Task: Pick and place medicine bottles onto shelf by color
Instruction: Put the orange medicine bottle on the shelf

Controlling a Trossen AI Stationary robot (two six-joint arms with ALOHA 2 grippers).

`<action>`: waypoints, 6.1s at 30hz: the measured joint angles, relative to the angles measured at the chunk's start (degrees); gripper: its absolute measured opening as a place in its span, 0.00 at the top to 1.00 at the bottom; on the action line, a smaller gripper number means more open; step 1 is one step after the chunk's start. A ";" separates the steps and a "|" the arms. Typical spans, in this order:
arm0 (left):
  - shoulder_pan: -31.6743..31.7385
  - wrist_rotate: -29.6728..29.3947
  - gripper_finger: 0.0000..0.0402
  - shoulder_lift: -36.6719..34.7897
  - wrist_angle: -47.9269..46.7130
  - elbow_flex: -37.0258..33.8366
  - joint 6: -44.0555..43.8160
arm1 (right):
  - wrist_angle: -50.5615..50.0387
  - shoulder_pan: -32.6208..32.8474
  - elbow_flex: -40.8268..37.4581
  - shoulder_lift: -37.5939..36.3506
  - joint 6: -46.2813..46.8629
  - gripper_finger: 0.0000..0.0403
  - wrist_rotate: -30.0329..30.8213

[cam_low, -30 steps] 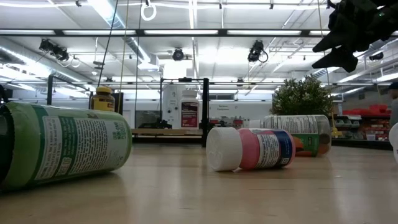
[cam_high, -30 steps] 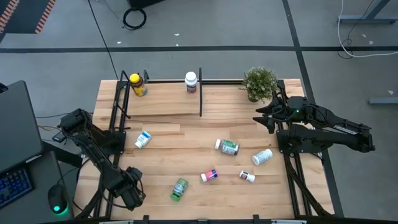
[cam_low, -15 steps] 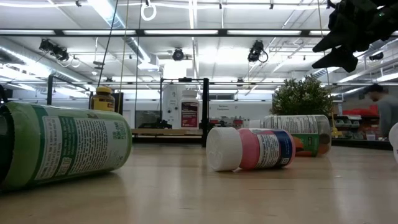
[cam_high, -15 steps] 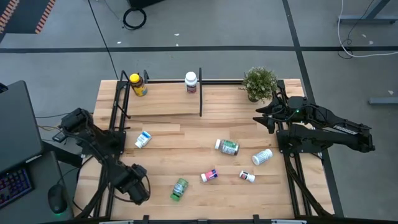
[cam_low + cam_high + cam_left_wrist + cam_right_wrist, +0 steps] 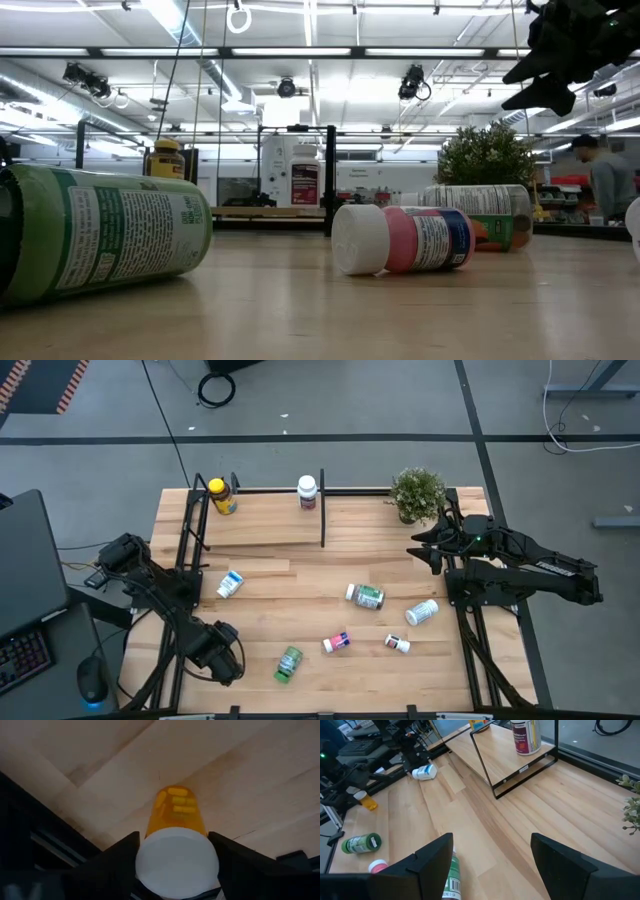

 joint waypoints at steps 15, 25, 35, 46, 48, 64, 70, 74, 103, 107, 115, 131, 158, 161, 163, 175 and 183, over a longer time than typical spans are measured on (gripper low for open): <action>-0.17 0.11 0.30 -0.24 -0.02 0.00 -0.37 | 0.00 0.00 0.00 0.02 -0.30 0.32 0.00; 0.30 -0.16 0.30 -0.42 0.02 0.02 1.14 | -0.02 0.00 0.00 0.02 -0.28 0.32 0.00; 4.61 -0.46 0.30 -0.39 -2.82 0.04 9.95 | 0.00 0.00 0.00 0.02 0.22 0.32 0.00; 8.91 -1.28 0.30 -2.12 -3.40 0.09 12.40 | 0.00 0.00 0.00 0.02 0.33 0.32 0.00; 9.78 -1.53 0.30 -3.31 -3.58 0.09 12.38 | 0.00 0.00 0.00 0.02 0.35 0.32 0.00; 9.30 -0.65 0.50 -14.15 -9.37 4.71 2.55 | -0.13 0.00 0.00 0.02 0.35 0.32 0.00; 4.37 -2.38 0.72 -13.73 -10.25 6.03 -2.38 | -0.13 0.00 0.00 0.02 0.22 0.32 0.00; 0.32 -4.22 0.90 -13.58 -10.64 5.74 -7.52 | -0.16 0.00 -0.01 0.00 0.19 0.32 0.04; -2.44 0.31 0.99 -1.54 -3.95 4.52 -8.10 | -0.17 -0.02 -0.02 0.00 0.35 0.32 0.28; -1.65 -0.21 0.99 -3.06 -4.28 4.54 -7.95 | -0.15 -0.02 -0.02 0.02 0.27 0.32 0.28; -0.59 -0.24 0.97 -7.55 -8.15 4.63 -7.89 | -0.15 -0.02 -0.02 0.02 0.20 0.32 0.63; -0.59 -2.95 0.99 -8.24 -11.22 4.07 -6.42 | -0.17 -0.01 -0.02 0.01 0.18 0.32 0.67; 1.62 -1.77 0.97 -8.37 -1.70 -2.89 -4.53 | -0.26 -0.02 -0.02 0.02 0.68 0.32 0.68; 2.45 -1.18 0.99 -8.45 -1.88 -2.82 -3.84 | -0.28 -0.02 -0.02 0.01 0.62 0.32 0.68; 2.80 -1.14 0.99 -8.65 -2.57 -2.49 -3.83 | -0.28 -0.01 -0.02 0.00 0.32 0.32 0.68; 3.85 -0.07 0.99 -8.74 -3.41 -0.83 -3.40 | -0.26 -0.02 -0.02 0.02 0.18 0.32 1.60; 3.75 0.68 0.96 -8.83 -0.90 -0.72 -4.37 | -0.28 -0.02 -0.02 0.00 0.18 0.32 1.60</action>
